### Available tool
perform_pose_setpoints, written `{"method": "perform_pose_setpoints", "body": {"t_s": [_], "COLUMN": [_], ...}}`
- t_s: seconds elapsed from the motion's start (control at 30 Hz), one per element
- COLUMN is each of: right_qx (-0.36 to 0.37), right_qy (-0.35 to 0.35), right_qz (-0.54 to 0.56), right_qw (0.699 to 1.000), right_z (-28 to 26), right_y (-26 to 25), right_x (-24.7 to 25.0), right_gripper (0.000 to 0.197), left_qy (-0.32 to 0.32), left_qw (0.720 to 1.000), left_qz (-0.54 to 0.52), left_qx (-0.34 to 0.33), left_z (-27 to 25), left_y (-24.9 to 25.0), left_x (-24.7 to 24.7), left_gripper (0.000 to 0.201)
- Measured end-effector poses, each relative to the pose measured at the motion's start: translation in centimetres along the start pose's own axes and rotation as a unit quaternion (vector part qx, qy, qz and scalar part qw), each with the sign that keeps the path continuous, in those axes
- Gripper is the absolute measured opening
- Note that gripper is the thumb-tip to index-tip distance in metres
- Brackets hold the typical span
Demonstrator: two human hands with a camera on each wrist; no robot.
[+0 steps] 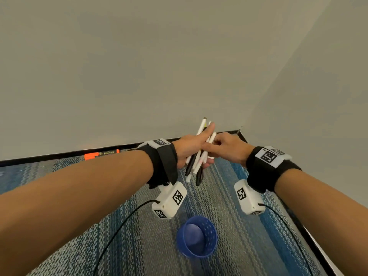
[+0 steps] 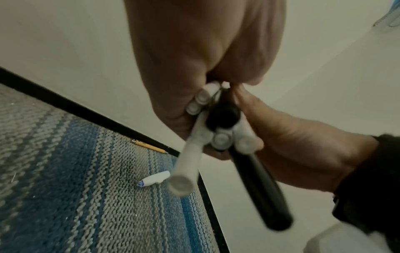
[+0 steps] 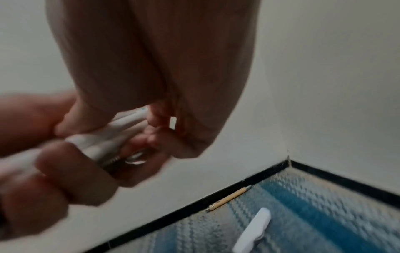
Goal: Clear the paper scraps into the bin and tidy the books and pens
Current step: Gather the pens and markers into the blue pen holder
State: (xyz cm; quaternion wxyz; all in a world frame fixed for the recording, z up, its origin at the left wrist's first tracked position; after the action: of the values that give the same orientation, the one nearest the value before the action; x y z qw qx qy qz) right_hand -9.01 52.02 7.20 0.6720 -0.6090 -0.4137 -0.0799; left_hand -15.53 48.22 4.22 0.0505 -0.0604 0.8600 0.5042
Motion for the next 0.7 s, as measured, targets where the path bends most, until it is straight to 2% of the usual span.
{"method": "perform_pose_setpoints", "body": {"t_s": [0.1, 0.13, 0.2, 0.27, 0.33, 0.4, 0.47, 0.53, 0.57, 0.63, 0.7], "right_qx": [0.088, 0.085, 0.016, -0.080, -0.104, -0.062, 0.035, 0.094, 0.091, 0.033, -0.035], "right_qy": [-0.033, -0.042, -0.042, -0.031, -0.039, -0.094, -0.178, -0.226, -0.224, -0.166, -0.079], "right_qz": [-0.082, -0.072, -0.019, 0.012, -0.016, -0.087, -0.203, -0.266, -0.266, -0.211, -0.144], "right_qw": [0.992, 0.993, 0.999, 0.996, 0.994, 0.990, 0.962, 0.933, 0.933, 0.963, 0.986], "right_z": [-0.2, -0.4, -1.1, -2.7, -5.3, -8.6, -12.1, -14.5, -14.7, -13.5, -11.0], "right_y": [-0.8, -0.6, 0.8, 3.1, 4.8, 5.3, 5.3, 5.6, 6.0, 6.2, 6.3], "right_x": [-1.2, -1.7, -2.1, -2.6, -3.8, -6.4, -9.9, -12.8, -13.4, -12.9, -11.0], "right_gripper": [0.024, 0.024, 0.031, 0.062, 0.103, 0.128, 0.139, 0.134, 0.126, 0.105, 0.092], "left_qy": [-0.029, -0.028, -0.015, 0.011, 0.068, 0.135, 0.188, 0.218, 0.227, 0.219, 0.190], "left_qw": [0.999, 0.999, 0.997, 0.997, 0.994, 0.986, 0.976, 0.969, 0.966, 0.965, 0.970], "left_qz": [0.020, 0.037, 0.057, 0.058, 0.054, 0.047, 0.024, -0.004, -0.009, -0.007, -0.007], "left_qx": [-0.010, -0.020, -0.041, -0.054, -0.069, -0.087, -0.103, -0.118, -0.126, -0.142, -0.151], "left_z": [-0.1, 0.1, 0.5, 0.6, 0.8, 1.5, 2.0, 2.2, 2.1, 1.8, 1.3], "left_y": [-0.5, -0.7, -1.1, -1.2, -0.9, -0.5, 0.1, 0.6, 0.9, 1.3, 1.5], "left_x": [0.1, 0.4, 0.8, 1.4, 2.9, 4.9, 6.6, 7.3, 7.3, 6.4, 4.7], "left_gripper": [0.024, 0.020, 0.023, 0.033, 0.037, 0.039, 0.034, 0.028, 0.026, 0.024, 0.030]}}
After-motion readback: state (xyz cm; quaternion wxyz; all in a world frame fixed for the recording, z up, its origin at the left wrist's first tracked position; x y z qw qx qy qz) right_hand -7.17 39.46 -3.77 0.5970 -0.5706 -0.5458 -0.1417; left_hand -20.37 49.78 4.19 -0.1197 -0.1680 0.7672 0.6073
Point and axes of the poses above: each hand's wrist, its own z-axis towards the middle knuckle, its own x-axis out of the back of the hand, y = z × x, the point moved 9 cm from there along z, towards the middle knuckle, and after that the axes turned 15 degrees about y, right-handed, at the moved point
